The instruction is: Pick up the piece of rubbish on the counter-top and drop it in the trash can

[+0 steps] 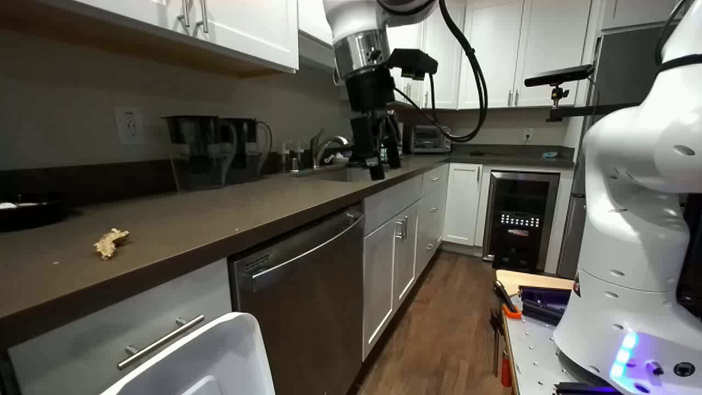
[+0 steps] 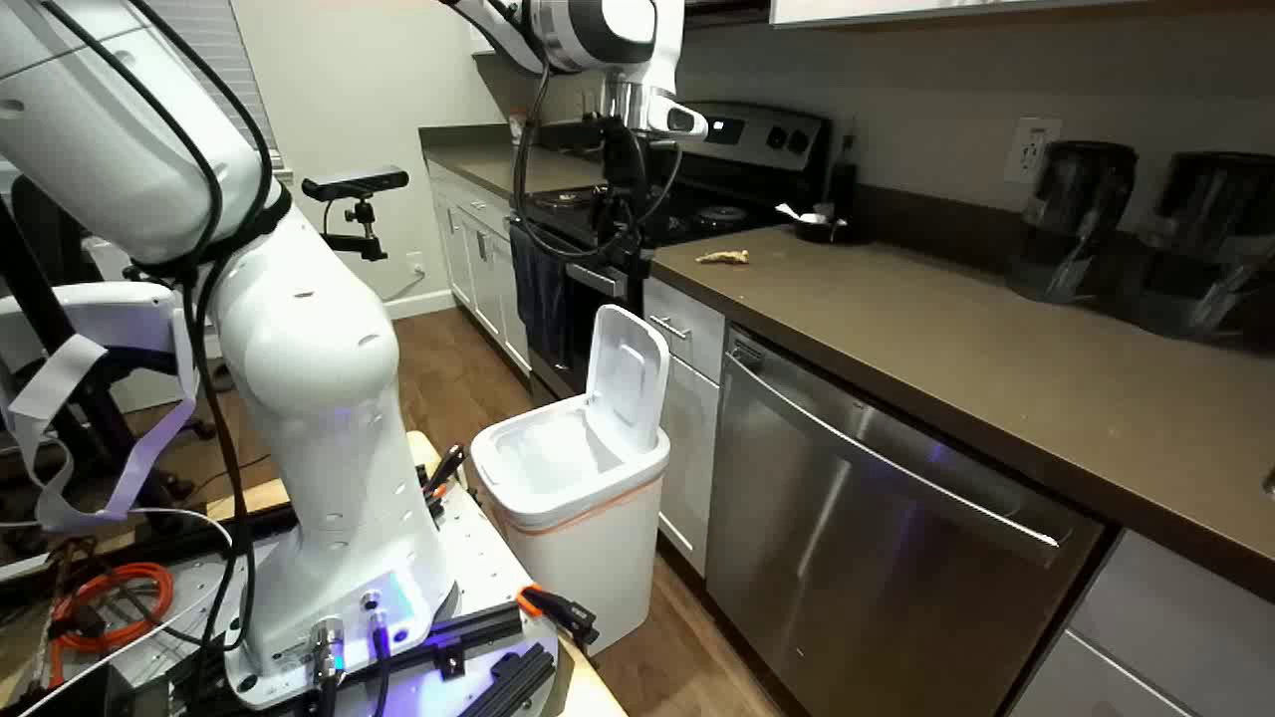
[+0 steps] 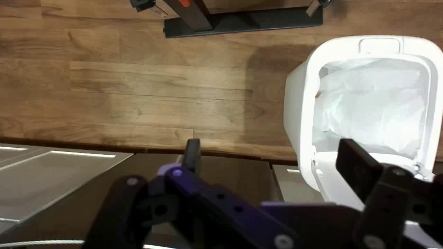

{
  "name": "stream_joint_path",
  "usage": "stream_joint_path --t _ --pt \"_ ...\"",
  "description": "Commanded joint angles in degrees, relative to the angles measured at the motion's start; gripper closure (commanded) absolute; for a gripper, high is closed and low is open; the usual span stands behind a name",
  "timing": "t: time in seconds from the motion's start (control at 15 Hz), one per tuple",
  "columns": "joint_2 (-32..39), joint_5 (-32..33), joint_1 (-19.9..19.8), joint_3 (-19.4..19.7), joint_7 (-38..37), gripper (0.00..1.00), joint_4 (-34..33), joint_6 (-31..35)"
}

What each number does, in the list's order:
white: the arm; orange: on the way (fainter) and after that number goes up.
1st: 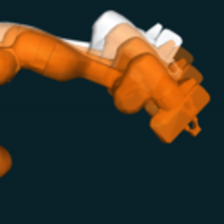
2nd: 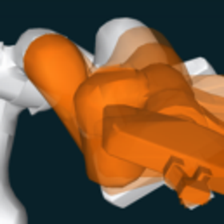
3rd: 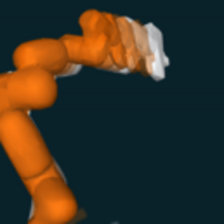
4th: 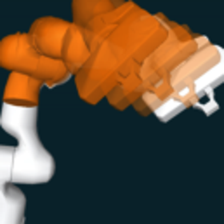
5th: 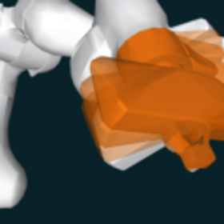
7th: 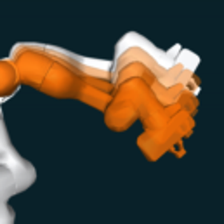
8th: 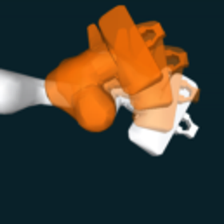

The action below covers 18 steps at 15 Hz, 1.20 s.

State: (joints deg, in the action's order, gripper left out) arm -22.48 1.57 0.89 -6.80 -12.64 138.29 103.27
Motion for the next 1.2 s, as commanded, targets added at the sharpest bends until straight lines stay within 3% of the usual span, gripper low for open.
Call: stream_joint_path --t 0.0,0.87,1.13 --pt "0.0 0.1 0.4 0.4 -0.1 0.00 -0.1 -0.1" --pt "0.0 0.1 0.4 0.4 -0.1 0.00 -0.1 -0.1" --pt "5.9 -1.1 1.8 -0.3 0.7 0.00 -1.8 3.0"
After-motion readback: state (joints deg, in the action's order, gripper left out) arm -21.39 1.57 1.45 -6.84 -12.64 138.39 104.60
